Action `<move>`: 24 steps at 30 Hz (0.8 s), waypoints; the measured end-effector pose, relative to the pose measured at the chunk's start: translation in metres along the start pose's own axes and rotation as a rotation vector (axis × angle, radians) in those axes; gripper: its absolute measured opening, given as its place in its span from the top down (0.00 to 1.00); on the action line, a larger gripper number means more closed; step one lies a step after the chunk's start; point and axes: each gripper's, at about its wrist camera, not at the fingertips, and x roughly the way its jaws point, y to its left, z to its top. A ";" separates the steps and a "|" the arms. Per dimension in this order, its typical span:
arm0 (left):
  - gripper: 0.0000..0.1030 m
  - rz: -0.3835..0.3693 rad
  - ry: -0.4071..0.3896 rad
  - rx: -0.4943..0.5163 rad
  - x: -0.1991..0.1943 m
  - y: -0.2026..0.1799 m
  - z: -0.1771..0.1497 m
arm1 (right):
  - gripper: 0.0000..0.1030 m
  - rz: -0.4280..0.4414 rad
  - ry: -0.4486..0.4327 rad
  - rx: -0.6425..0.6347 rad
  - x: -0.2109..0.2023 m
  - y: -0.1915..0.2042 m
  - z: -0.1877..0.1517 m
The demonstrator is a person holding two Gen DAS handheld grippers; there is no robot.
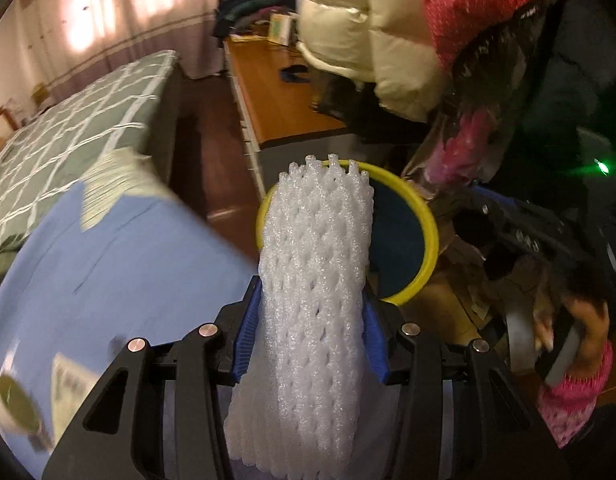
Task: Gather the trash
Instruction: 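Carry the foam sleeve over the bin and open the left tool, then grasp the cream printed box with the right tool and lift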
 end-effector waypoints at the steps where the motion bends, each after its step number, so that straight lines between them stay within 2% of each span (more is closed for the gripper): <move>1: 0.55 -0.007 0.010 0.008 0.010 -0.007 0.009 | 0.74 -0.002 0.000 0.005 0.000 -0.005 0.000; 5: 0.54 -0.022 0.041 0.036 0.044 -0.025 0.031 | 0.74 -0.003 0.010 0.025 0.004 -0.018 -0.002; 6: 0.50 -0.023 0.048 0.043 0.052 -0.030 0.036 | 0.74 -0.003 0.013 0.029 0.005 -0.020 -0.001; 7: 0.41 -0.022 0.050 0.045 0.058 -0.032 0.039 | 0.74 -0.001 0.017 0.032 0.005 -0.023 -0.002; 11: 0.35 -0.008 0.046 0.050 0.076 -0.041 0.051 | 0.74 -0.001 0.025 0.037 0.008 -0.028 -0.003; 15: 0.23 0.013 0.039 0.025 0.087 -0.039 0.063 | 0.73 0.000 0.032 0.037 0.009 -0.027 -0.006; 18: 0.16 0.014 0.032 0.006 0.088 -0.036 0.068 | 0.73 0.000 0.034 0.037 0.010 -0.027 -0.006; 24: 0.12 0.044 -0.018 -0.009 0.057 -0.025 0.057 | 0.70 0.006 0.033 0.022 0.009 -0.019 -0.009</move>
